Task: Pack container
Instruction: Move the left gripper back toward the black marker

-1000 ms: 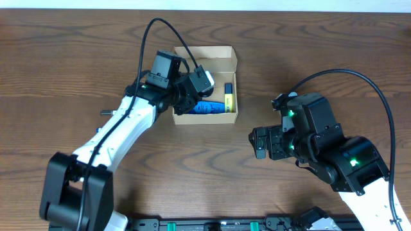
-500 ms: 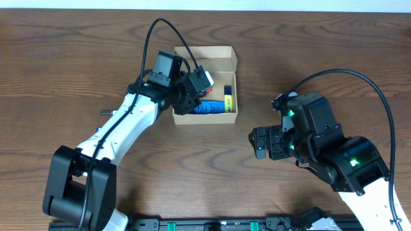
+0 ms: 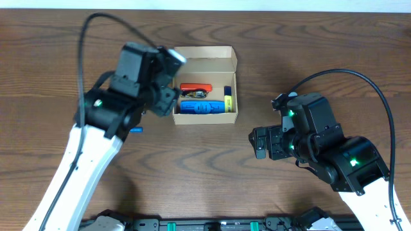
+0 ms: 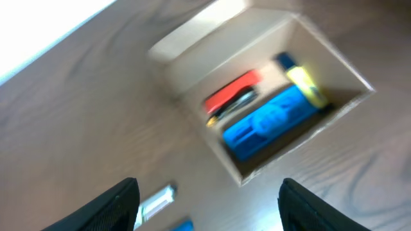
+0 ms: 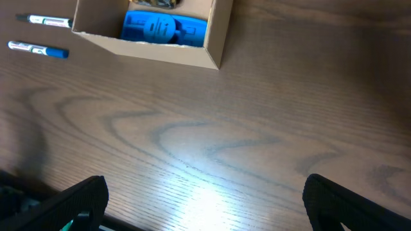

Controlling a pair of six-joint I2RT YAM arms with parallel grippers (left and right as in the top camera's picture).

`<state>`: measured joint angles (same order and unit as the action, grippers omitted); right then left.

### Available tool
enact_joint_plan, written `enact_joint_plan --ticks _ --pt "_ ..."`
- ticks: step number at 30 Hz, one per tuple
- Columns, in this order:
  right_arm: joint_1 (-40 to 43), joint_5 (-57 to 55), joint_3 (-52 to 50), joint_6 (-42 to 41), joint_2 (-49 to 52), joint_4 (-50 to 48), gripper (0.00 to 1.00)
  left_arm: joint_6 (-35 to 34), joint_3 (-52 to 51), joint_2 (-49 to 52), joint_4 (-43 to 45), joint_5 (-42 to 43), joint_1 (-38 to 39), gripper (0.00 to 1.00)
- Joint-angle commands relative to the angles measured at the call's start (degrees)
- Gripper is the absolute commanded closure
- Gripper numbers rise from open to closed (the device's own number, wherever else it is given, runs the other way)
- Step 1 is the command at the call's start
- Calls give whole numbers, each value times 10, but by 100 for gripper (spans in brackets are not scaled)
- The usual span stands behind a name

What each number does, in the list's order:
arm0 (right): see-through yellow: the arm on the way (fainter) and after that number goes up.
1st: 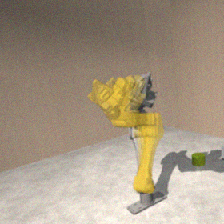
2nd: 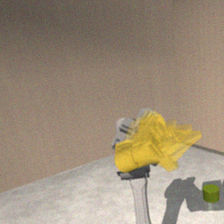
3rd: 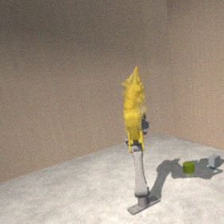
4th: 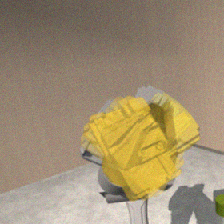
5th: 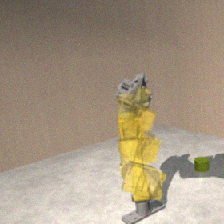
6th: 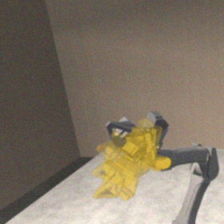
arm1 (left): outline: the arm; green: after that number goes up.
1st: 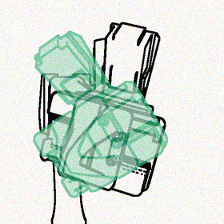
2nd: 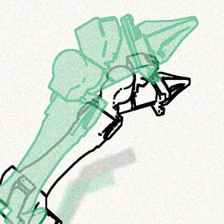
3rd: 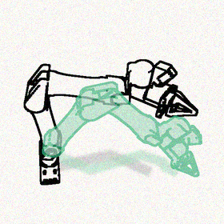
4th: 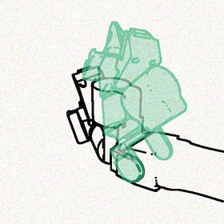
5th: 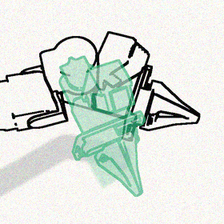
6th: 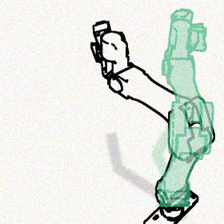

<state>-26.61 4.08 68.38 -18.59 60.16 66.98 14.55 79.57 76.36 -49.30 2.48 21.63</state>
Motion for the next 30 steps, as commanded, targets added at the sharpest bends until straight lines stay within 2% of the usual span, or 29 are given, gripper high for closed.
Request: enact_joint_plan --ticks 1,6,7,9,11,14,22,25,30 --pt "0 -2 0 4 -1 1 1 -259 1 -13 -41 -134 -23 29" --pt "0 -2 0 4 -1 1 1 -482 -12 -4 -63 -138 -96 28" --pt "0 -2 0 4 -1 1 1 -520 -17 3 -60 -134 -113 24" --pt "0 -2 0 4 -1 1 1 -572 -19 24 -58 -129 -139 25" --pt "0 -2 0 4 -1 1 1 -619 -19 53 -58 -128 -159 19" --pt "0 -2 0 4 -1 1 1 -677 -19 101 -57 -111 -176 15" --pt "0 -2 0 4 -1 1 1 -779 -19 228 -24 -53 -186 17" --pt "0 -2 0 4 -1 1 1 -833 -19 259 -18 -52 -186 13" --pt "0 -2 0 4 -1 1 1 -852 -19 295 1 -39 -187 12"
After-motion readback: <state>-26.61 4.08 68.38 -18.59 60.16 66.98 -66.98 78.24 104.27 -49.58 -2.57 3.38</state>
